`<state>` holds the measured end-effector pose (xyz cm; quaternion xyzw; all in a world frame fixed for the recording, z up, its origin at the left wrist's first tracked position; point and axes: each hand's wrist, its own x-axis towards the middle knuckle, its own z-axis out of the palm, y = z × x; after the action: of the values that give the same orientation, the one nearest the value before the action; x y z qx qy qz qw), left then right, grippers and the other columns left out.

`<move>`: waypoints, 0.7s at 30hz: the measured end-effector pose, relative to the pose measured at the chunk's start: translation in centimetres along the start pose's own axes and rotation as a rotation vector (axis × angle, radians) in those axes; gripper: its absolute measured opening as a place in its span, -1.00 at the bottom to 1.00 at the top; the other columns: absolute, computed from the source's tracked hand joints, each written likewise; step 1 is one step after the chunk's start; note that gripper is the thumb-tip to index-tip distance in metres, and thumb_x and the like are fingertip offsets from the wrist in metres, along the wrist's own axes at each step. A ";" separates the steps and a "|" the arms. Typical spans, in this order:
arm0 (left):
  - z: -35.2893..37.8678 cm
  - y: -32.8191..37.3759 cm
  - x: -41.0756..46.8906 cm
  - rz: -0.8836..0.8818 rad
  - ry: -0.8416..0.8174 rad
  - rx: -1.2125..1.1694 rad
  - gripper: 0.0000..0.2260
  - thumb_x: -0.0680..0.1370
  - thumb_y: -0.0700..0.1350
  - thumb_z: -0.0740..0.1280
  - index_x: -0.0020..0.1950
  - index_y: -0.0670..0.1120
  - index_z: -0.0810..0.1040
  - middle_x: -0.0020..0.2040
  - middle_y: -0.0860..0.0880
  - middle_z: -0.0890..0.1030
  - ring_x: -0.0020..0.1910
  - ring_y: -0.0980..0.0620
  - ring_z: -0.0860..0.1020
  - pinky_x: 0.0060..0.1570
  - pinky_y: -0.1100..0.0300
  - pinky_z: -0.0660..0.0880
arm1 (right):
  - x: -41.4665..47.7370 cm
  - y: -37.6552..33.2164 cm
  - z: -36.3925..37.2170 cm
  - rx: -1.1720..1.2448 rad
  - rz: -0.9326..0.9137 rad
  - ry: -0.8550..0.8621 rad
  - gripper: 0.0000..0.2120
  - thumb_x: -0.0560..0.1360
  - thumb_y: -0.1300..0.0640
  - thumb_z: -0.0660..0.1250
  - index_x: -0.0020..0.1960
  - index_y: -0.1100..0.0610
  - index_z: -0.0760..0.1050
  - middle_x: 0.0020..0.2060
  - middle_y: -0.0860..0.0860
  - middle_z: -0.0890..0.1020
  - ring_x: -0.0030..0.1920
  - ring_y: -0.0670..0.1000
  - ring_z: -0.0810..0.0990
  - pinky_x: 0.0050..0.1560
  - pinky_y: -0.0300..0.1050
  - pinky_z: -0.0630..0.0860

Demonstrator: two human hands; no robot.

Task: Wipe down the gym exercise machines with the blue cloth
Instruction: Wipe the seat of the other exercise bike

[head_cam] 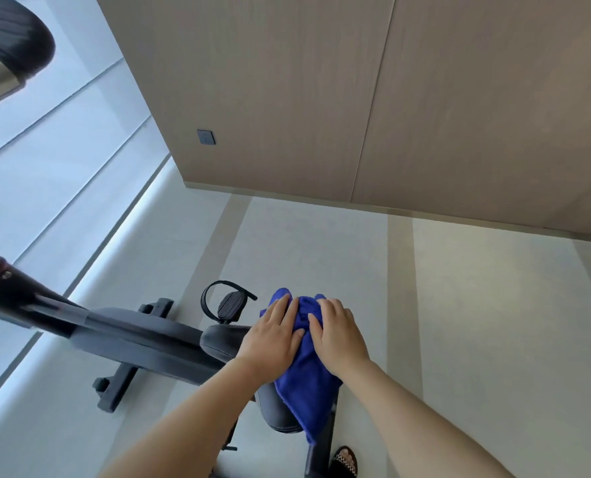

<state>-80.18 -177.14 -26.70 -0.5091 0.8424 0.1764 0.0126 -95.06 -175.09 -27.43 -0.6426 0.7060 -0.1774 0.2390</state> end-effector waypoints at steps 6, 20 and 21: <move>-0.6 -1.8 -0.5 0.173 -0.085 0.032 -0.46 0.64 0.05 -0.03 0.52 -0.06 -0.20 0.55 -0.08 -0.15 0.53 -0.03 -0.10 0.47 0.14 0.03 | -1.7 -2.1 0.3 -0.047 0.211 0.020 -0.56 0.59 -0.08 0.06 0.40 0.10 0.20 0.34 0.09 0.35 0.21 0.18 0.40 0.19 0.07 0.42; -0.9 -6.1 -6.6 0.651 -0.119 0.127 -0.50 0.64 -0.03 0.06 0.53 0.07 -0.08 0.56 0.02 -0.10 0.53 -0.03 -0.07 0.41 0.13 0.25 | -12.0 -8.7 6.3 -0.078 0.592 0.193 -0.38 0.58 -0.14 0.05 0.52 0.04 -0.11 0.51 0.12 -0.01 0.31 0.24 0.33 0.26 0.11 0.38; -0.9 -6.4 -7.2 0.672 -0.121 0.125 -0.51 0.64 -0.01 0.05 0.53 0.07 -0.08 0.56 0.02 -0.10 0.53 -0.02 -0.08 0.41 0.14 0.24 | -12.7 -9.0 7.0 -0.047 0.600 0.207 -0.35 0.57 -0.15 0.08 0.52 0.04 -0.14 0.52 0.12 -0.05 0.34 0.24 0.31 0.30 0.11 0.35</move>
<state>-71.04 -173.98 -26.20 -0.1899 0.9699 0.1487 0.0350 -82.96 -163.13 -26.74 -0.3895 0.8886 -0.1471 0.1926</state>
